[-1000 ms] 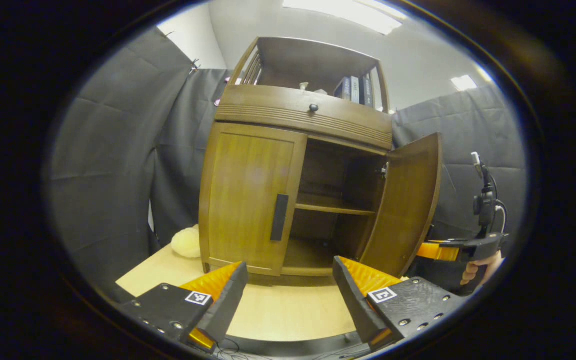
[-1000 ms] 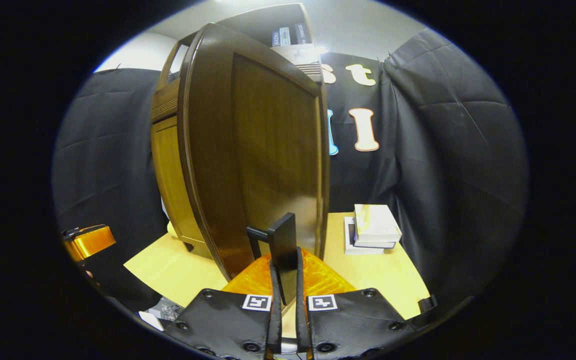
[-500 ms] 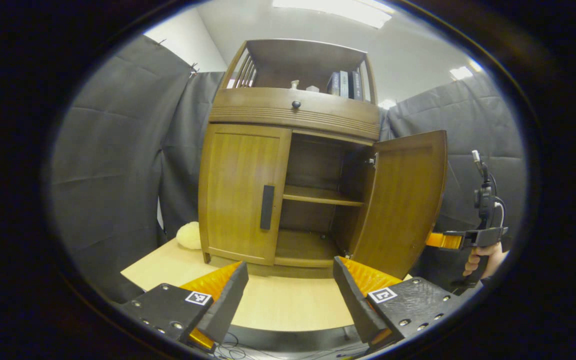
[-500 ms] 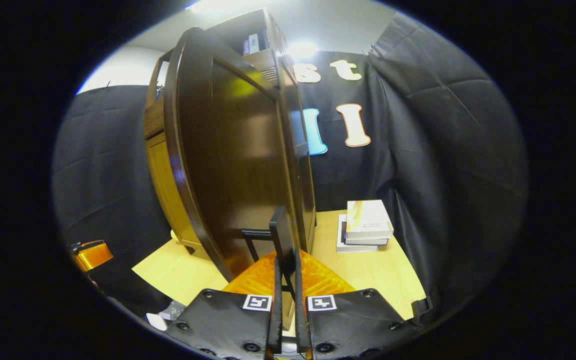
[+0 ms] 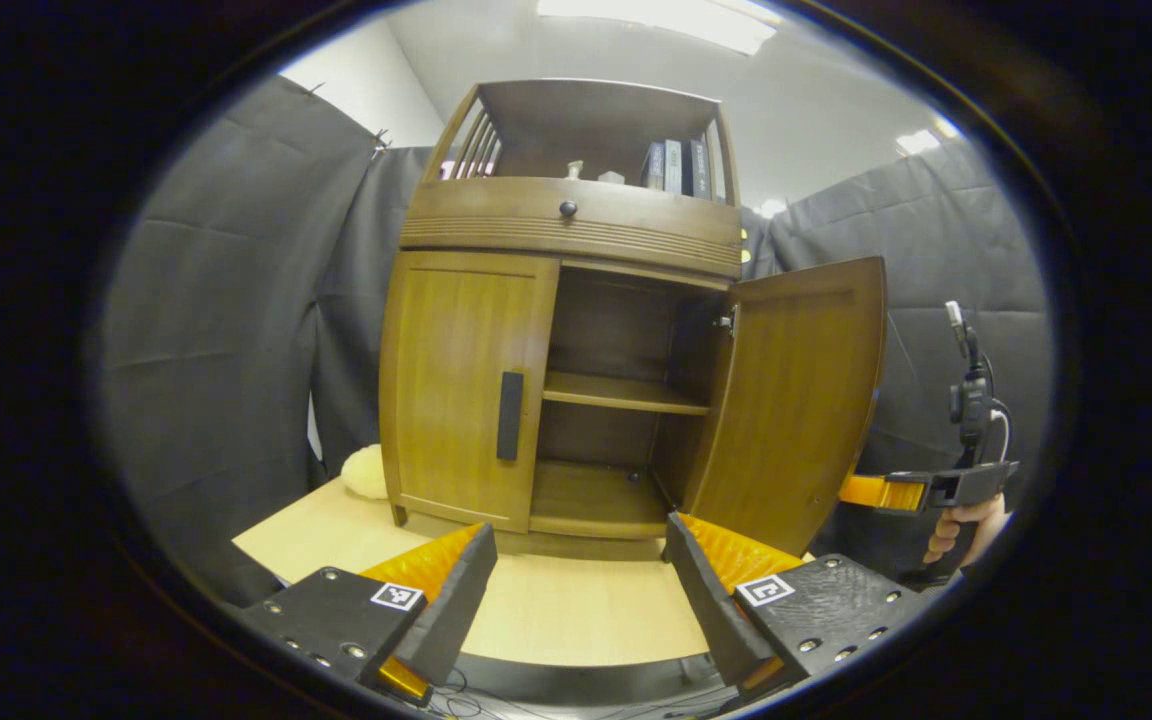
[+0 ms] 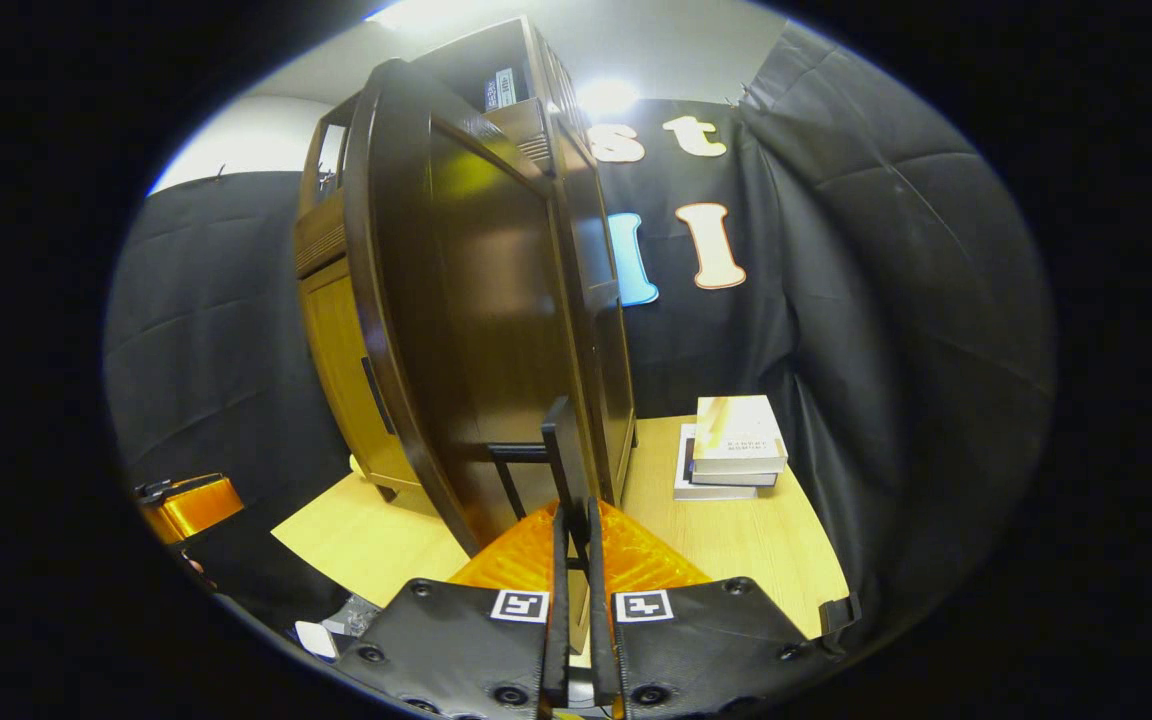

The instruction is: Open the right door of the double-door shoe cabinet with the right hand, and open the left door with the left hand.

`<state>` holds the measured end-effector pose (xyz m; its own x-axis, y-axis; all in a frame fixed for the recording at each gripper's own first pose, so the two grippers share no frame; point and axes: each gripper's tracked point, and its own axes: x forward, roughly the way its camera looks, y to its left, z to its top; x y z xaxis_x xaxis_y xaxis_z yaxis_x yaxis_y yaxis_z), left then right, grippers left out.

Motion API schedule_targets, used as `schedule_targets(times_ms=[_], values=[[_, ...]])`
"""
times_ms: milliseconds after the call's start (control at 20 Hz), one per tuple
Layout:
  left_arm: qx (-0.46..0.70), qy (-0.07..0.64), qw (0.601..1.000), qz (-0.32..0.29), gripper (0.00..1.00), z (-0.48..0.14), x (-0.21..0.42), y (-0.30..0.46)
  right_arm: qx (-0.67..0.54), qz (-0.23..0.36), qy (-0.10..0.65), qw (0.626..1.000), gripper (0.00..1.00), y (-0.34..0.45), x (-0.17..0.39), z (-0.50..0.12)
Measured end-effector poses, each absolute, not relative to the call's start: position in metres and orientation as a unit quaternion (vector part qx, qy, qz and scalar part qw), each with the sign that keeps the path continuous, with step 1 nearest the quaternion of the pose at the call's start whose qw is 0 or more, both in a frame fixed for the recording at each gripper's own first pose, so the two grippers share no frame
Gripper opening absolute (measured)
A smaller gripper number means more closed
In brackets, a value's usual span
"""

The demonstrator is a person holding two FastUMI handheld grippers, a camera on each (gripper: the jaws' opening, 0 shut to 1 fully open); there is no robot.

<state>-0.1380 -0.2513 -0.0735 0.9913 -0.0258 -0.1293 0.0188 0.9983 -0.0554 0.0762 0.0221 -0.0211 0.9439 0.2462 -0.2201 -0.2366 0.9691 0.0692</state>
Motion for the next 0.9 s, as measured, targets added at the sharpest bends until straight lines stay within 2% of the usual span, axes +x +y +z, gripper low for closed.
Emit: schedule_targets(times_ms=[50,100,150,200,250,300,550,750,800,850,900], values=[[-0.027,0.066,0.997,-0.015,1.0,-0.073,-0.135,-0.249,0.024,0.117,0.115,0.986,0.11,0.022,0.075,-0.021],[-0.027,0.067,0.997,-0.018,1.0,-0.074,-0.132,-0.247,0.025,0.111,0.117,0.987,0.15,0.021,0.071,-0.023],[-0.028,0.069,0.997,-0.022,1.0,-0.073,-0.127,-0.244,0.025,0.104,0.117,0.987,0.1,0.02,0.068,-0.023],[-0.03,0.069,0.997,-0.026,1.0,-0.074,-0.127,-0.24,0.023,0.097,0.116,0.988,0.09,0.019,0.067,-0.022],[-0.033,0.069,0.997,-0.03,1.0,-0.073,-0.126,-0.235,0.018,0.09,0.115,0.989,0.14,0.018,0.063,-0.02],[-0.037,0.069,0.996,-0.033,1.0,-0.073,-0.123,-0.229,0.013,0.083,0.112,0.99,0.07,0.016,0.061,-0.019],[-0.044,0.068,0.996,-0.03,1.0,-0.078,-0.104,-0.182,-0.027,0.037,0.07,0.996,0.06,0.01,0.047,0.003],[-0.062,0.07,0.994,-0.054,1.0,-0.074,-0.079,-0.154,-0.019,0.025,0.074,0.997,0.06,0.05,0.015,-0.002],[-0.06,0.068,0.994,-0.059,1.0,-0.073,-0.073,-0.146,-0.012,0.024,0.073,0.997,0.0,0.063,0.014,0.0],[-0.057,0.065,0.994,-0.062,1.0,-0.071,-0.067,-0.138,-0.01,0.027,0.071,0.997,0.06,0.077,0.016,0.001],[-0.054,0.061,0.995,-0.06,1.0,-0.069,-0.062,-0.127,-0.015,0.028,0.07,0.997,0.06,0.091,0.022,0.0]])
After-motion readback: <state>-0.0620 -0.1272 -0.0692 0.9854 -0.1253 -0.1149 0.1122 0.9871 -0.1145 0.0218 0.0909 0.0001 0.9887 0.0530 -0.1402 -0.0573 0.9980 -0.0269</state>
